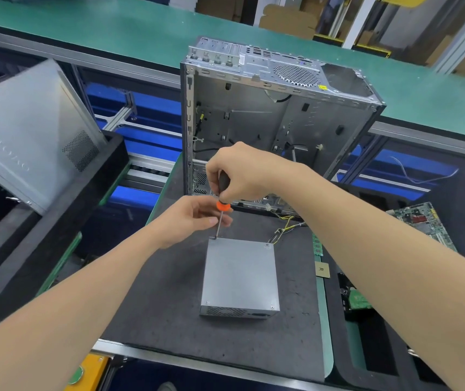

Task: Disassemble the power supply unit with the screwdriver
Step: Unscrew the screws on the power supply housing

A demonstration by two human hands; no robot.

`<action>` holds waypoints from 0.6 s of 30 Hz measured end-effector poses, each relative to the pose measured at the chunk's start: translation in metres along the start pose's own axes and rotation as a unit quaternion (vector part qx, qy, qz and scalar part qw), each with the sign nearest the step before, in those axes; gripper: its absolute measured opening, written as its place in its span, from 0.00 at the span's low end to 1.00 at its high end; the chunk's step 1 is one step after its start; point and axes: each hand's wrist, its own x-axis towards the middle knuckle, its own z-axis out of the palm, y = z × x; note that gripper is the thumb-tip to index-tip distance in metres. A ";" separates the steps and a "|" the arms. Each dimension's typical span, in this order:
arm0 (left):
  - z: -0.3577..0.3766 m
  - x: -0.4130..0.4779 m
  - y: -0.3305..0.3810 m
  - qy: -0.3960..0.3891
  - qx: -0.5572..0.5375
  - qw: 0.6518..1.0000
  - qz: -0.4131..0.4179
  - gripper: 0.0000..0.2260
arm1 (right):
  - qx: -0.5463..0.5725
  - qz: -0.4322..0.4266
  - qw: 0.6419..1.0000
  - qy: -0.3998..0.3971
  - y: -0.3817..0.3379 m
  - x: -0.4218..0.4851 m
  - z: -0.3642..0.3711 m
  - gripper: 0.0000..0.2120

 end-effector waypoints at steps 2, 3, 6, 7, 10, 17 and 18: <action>0.001 0.003 0.003 -0.006 0.019 1.000 0.002 0.13 | -0.018 -0.022 0.999 -0.017 0.000 -0.002 -0.003 0.08; 0.001 0.004 0.004 -0.001 0.037 0.999 0.001 0.12 | -0.028 -0.033 0.999 -0.019 0.000 -0.003 -0.003 0.08; 0.004 0.005 0.004 0.026 0.075 0.997 0.008 0.13 | -0.057 -0.055 0.997 -0.006 -0.002 -0.005 0.000 0.06; 0.005 0.005 0.003 0.035 0.090 0.995 0.013 0.14 | -0.064 -0.039 0.997 0.015 -0.003 -0.005 0.002 0.07; 0.007 0.004 0.002 0.048 0.133 0.990 0.023 0.15 | -0.101 0.077 0.989 0.080 -0.001 -0.005 0.009 0.23; 0.005 0.005 0.009 0.066 0.120 0.990 0.037 0.15 | -0.016 0.067 0.994 0.087 -0.001 0.000 0.000 0.17; 0.005 0.005 0.010 0.066 0.116 0.990 0.039 0.15 | -0.018 0.067 0.993 0.097 -0.003 0.001 -0.001 0.15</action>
